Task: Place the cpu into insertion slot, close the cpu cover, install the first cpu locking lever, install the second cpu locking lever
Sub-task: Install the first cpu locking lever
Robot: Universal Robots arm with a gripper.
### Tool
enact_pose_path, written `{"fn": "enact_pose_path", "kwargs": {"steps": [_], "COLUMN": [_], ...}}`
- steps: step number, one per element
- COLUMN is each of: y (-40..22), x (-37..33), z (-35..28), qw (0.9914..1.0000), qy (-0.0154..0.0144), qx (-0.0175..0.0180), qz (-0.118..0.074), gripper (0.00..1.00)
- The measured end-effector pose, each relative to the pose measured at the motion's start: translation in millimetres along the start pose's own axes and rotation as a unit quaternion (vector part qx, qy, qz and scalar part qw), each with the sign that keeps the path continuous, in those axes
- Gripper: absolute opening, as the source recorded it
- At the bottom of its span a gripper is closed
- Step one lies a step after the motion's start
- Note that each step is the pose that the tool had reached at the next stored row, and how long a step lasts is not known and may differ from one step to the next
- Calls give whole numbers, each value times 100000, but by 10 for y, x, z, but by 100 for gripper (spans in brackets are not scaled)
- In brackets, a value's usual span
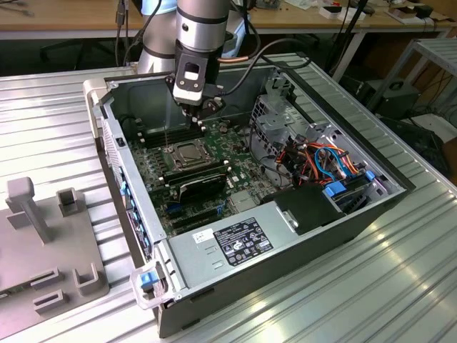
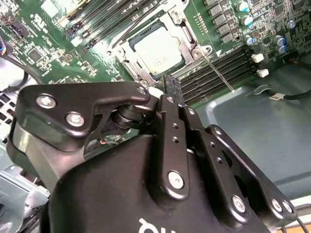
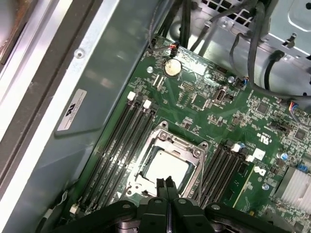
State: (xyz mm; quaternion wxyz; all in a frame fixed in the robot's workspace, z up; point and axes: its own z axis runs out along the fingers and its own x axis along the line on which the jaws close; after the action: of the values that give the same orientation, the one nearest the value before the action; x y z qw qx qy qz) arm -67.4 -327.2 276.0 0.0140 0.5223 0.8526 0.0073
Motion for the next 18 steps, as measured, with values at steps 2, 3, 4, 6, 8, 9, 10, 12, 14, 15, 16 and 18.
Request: {"fn": "enact_pose_path", "kwargs": {"steps": [2,3,4,6,8,9,10,12,14,15,16,18], "y": [0,0,0,0,0,0,0,0,0,0,-6,-192], "x": [0,0,0,0,0,0,0,0,0,0,-2,78], "z": [0,0,0,0,0,0,0,0,0,0,0,-11], "qw": [100000,100000,100000,100000,100000,100000,100000,100000,100000,100000,99984,99647], "qy": [1,3,5,6,7,6,6,6,5,5,48,286], "qx": [0,-3,-3,-5,-2,-4,-4,0,-4,-4,-31,-162], "qz": [-59,-124,-173,-177,-181,-180,-183,-183,-189,-195,-1767,-8392], "gripper": [11,11,11,11,11,11,11,11,11,11,11,11]}}
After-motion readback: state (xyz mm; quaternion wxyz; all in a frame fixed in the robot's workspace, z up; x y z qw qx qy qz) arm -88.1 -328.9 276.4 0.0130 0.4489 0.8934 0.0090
